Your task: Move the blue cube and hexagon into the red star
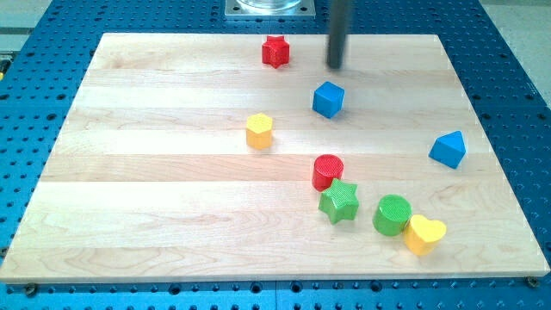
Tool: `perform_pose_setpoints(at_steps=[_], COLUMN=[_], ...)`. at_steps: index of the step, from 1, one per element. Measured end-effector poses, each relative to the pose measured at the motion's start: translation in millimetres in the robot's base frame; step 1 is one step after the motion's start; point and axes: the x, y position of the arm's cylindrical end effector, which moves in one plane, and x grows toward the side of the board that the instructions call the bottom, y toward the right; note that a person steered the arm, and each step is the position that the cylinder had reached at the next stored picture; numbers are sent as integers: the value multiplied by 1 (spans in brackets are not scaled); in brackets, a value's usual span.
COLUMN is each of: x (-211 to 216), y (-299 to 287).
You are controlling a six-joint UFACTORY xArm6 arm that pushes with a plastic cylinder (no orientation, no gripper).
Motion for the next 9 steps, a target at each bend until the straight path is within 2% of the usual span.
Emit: perform_pose_setpoints(at_steps=[1,2,3,4,5,7,8,9], x=[77,123,107,93,107,50,52,149], y=[40,-17,-67,-92,-97,-124,-108,-64])
